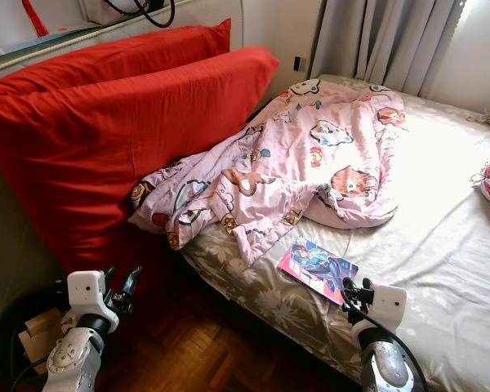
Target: Clean up the room
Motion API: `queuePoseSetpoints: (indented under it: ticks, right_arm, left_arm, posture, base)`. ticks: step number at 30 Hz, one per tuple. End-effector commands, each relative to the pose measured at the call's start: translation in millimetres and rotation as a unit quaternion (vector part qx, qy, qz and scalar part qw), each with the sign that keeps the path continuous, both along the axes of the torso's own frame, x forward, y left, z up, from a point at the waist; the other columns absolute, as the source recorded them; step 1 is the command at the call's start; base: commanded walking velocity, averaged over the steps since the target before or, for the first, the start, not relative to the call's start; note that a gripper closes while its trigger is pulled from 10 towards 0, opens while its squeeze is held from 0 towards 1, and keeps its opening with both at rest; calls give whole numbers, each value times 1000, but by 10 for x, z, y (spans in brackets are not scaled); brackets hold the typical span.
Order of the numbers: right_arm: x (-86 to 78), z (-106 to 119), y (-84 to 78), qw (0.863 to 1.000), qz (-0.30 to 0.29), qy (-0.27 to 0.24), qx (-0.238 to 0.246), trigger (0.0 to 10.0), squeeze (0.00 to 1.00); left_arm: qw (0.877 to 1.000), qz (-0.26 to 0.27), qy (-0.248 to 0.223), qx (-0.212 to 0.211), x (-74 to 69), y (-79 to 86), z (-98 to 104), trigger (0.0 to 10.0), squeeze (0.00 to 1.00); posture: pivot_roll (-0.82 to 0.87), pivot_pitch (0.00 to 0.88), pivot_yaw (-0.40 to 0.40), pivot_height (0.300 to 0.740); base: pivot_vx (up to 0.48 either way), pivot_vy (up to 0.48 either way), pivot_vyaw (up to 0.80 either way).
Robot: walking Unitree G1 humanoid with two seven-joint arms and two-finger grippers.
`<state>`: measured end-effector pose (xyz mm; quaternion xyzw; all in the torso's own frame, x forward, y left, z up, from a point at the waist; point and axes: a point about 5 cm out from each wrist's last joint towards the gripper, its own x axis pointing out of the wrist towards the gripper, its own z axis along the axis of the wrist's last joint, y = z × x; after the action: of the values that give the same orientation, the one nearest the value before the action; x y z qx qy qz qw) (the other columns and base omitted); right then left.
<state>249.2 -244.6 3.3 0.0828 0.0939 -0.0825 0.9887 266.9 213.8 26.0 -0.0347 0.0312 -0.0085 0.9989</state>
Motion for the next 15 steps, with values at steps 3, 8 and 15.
queuePoseSetpoints:
  ticks: [3, 8, 15]
  right_arm:
    - [-4, 16, -106, 999, -40, 3, 10, 10000, 0]
    - [-30, -15, -104, 999, -41, 11, 18, 10000, 0]
    - [-38, -18, -66, 1000, -28, 7, 10, 10000, 0]
  left_arm:
    - [1000, -5, -7, 6, 69, 33, 75, 10000, 0]
    - [1000, -7, -9, 7, 57, 47, 82, 10000, 0]
    - [1000, -5, -6, 5, 28, 50, 71, 10000, 0]
  posture:
    - [4, 93, -28, 740]
    - [7, 92, -28, 740]
    - [7, 81, -28, 740]
  base:
    - [336, 0, 0]
    - [339, 0, -543]
    - [341, 0, 0]
